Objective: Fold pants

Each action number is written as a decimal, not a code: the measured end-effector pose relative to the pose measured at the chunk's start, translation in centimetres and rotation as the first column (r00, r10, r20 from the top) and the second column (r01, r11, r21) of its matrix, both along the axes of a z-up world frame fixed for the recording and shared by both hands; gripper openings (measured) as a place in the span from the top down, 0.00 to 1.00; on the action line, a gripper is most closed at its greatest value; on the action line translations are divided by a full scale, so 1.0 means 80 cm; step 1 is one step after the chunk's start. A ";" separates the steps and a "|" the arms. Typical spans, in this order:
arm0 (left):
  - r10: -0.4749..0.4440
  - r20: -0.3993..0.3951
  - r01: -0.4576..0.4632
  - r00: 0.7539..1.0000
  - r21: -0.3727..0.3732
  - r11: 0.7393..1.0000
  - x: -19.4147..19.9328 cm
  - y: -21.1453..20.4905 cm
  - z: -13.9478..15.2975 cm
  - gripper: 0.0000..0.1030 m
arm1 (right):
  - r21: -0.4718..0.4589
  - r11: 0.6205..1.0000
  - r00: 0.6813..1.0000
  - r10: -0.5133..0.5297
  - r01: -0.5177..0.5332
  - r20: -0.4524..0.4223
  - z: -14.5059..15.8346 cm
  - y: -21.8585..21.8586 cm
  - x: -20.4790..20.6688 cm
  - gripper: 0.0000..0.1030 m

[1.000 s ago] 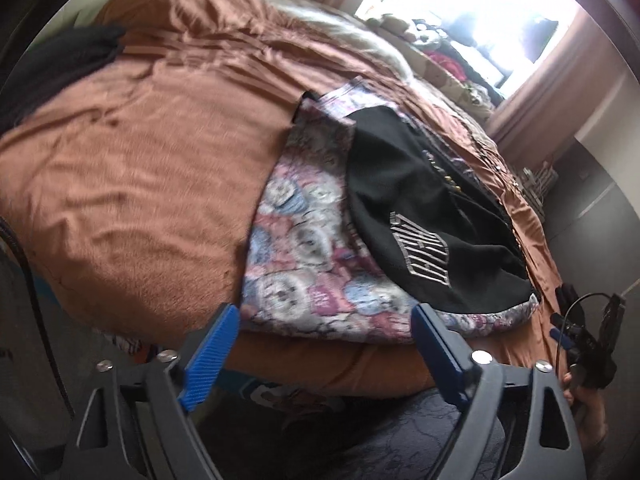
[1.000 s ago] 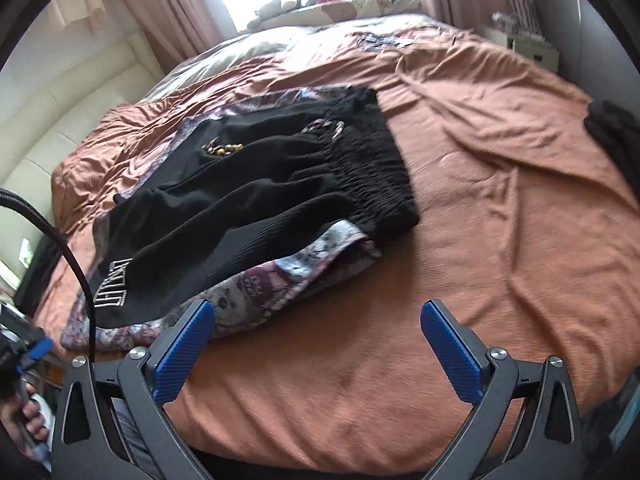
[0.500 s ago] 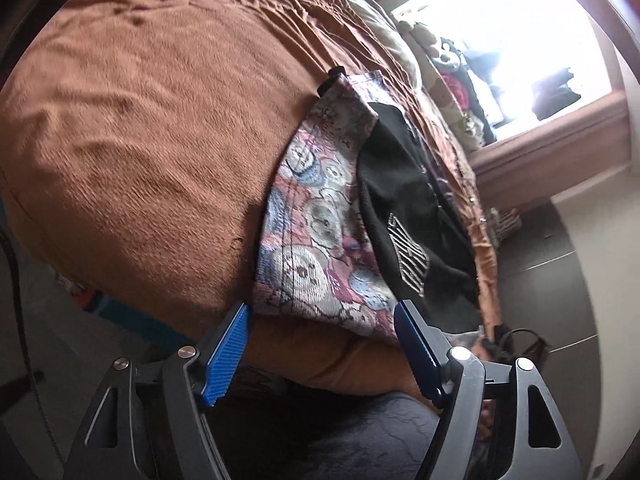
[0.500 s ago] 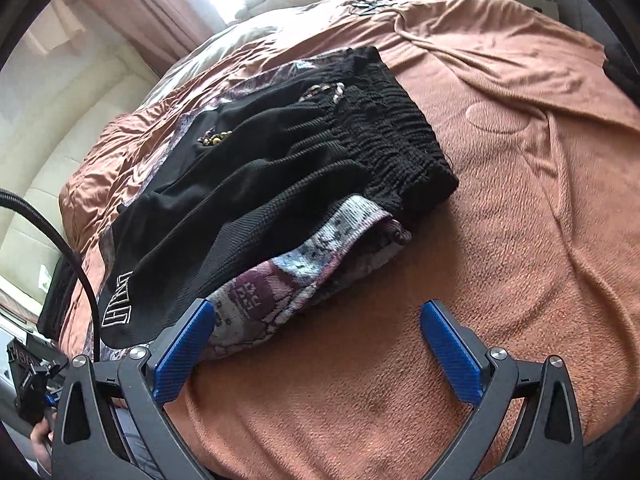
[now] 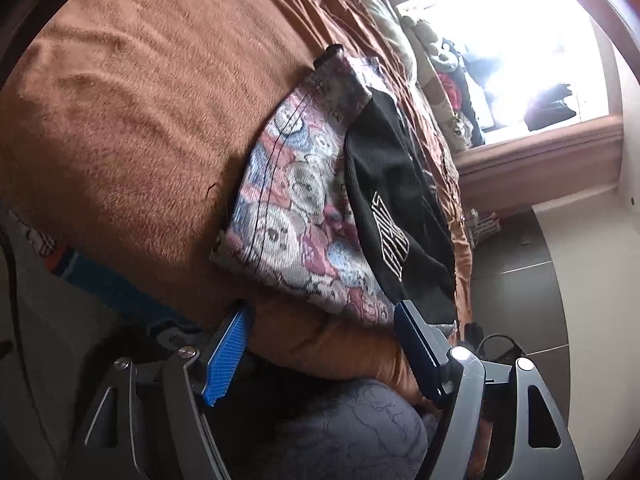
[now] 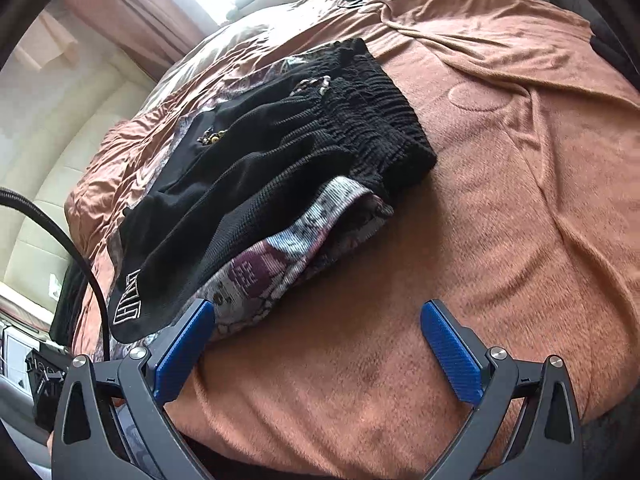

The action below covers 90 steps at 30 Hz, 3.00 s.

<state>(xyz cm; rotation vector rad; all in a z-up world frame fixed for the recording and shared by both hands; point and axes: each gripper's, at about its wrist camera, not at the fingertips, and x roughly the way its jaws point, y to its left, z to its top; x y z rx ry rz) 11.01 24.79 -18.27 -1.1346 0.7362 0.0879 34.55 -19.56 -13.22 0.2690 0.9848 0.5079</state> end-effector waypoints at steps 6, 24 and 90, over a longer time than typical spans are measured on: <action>0.033 0.010 -0.033 0.999 0.027 0.999 0.018 0.015 0.003 0.28 | 0.009 1.000 1.000 -0.017 0.017 -0.013 0.004 -0.004 -0.002 0.00; 0.105 -0.032 -0.104 0.994 0.022 0.994 0.012 0.022 -0.008 0.88 | 0.039 0.997 0.997 -0.064 0.065 -0.038 -0.004 -0.008 0.019 0.11; 0.105 0.284 -0.167 0.953 0.201 0.965 0.104 0.060 0.205 0.97 | 0.378 0.926 1.000 -0.014 0.013 0.001 0.065 -0.031 0.101 0.92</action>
